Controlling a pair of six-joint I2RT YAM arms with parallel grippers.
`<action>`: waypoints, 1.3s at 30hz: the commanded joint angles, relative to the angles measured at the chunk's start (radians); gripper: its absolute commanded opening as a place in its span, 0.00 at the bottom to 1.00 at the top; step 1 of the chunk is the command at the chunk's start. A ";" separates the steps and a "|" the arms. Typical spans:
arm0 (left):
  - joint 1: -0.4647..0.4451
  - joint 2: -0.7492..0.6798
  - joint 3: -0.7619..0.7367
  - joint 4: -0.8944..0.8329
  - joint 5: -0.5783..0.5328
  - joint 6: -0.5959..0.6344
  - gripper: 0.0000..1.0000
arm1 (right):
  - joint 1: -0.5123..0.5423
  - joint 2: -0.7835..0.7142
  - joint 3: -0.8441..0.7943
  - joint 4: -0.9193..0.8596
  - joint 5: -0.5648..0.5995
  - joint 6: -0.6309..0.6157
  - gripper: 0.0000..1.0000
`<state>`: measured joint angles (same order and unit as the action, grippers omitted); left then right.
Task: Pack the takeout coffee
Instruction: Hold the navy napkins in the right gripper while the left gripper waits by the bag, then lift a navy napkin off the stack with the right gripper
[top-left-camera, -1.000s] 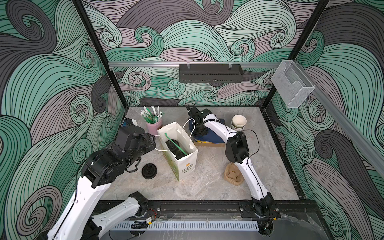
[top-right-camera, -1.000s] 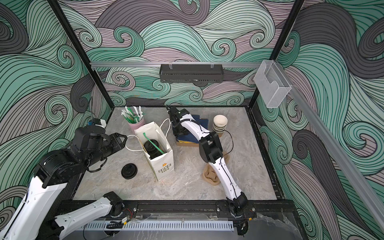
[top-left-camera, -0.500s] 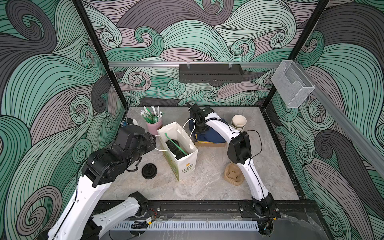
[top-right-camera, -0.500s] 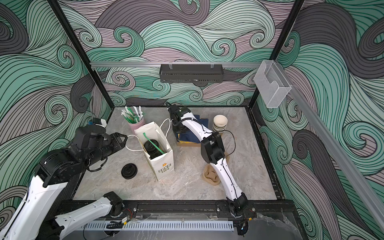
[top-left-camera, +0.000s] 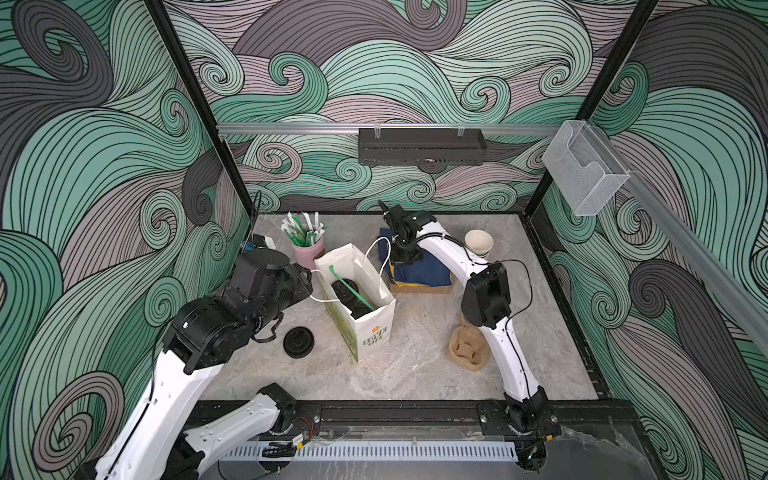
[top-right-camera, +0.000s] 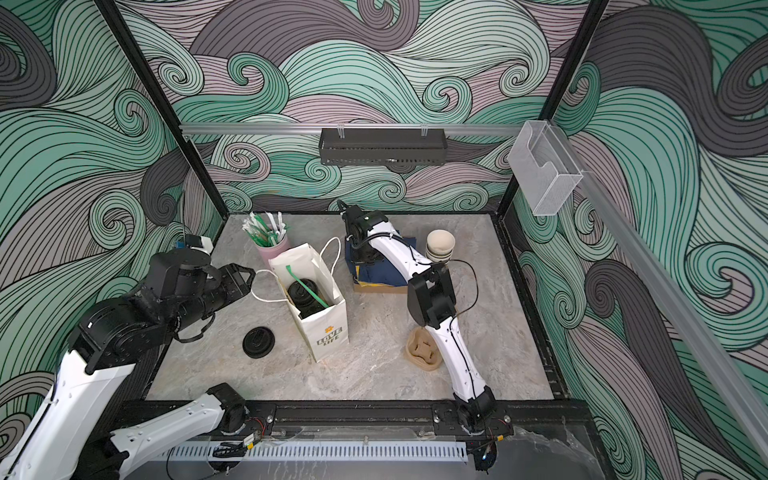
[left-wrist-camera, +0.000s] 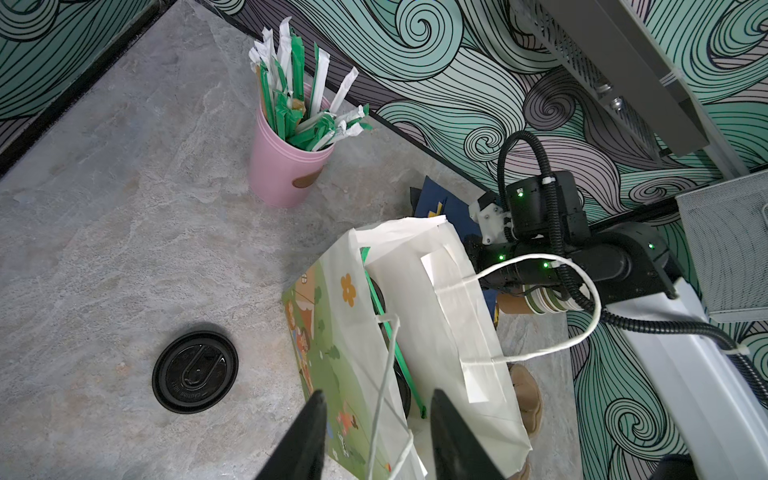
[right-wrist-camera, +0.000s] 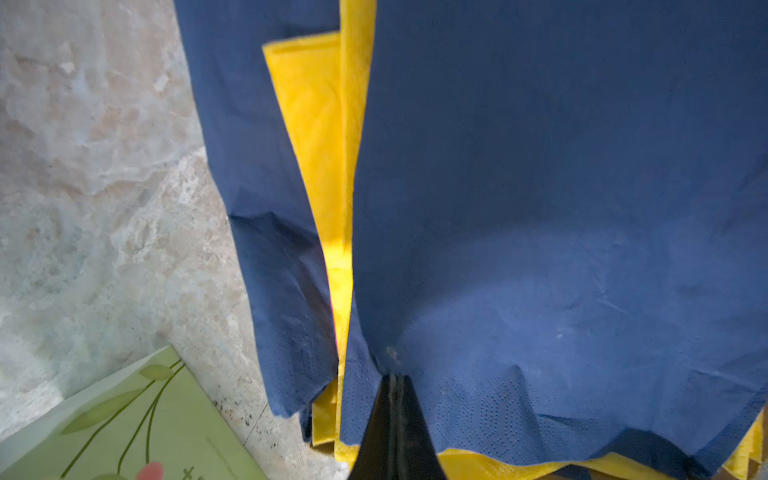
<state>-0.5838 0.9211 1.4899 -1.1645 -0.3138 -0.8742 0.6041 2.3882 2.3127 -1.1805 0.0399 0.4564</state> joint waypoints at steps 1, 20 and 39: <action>0.007 0.000 0.033 0.037 0.002 0.031 0.44 | -0.009 -0.110 -0.017 -0.019 -0.061 -0.010 0.00; 0.007 0.038 0.055 0.138 0.116 0.109 0.44 | 0.005 -0.203 -0.217 0.054 -0.277 -0.058 0.00; 0.006 0.030 0.070 0.117 0.083 0.098 0.45 | 0.009 -0.669 -0.871 0.470 -0.227 0.319 0.83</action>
<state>-0.5838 0.9592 1.5406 -1.0359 -0.2070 -0.7788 0.6132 1.7950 1.5707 -0.9146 -0.1734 0.5728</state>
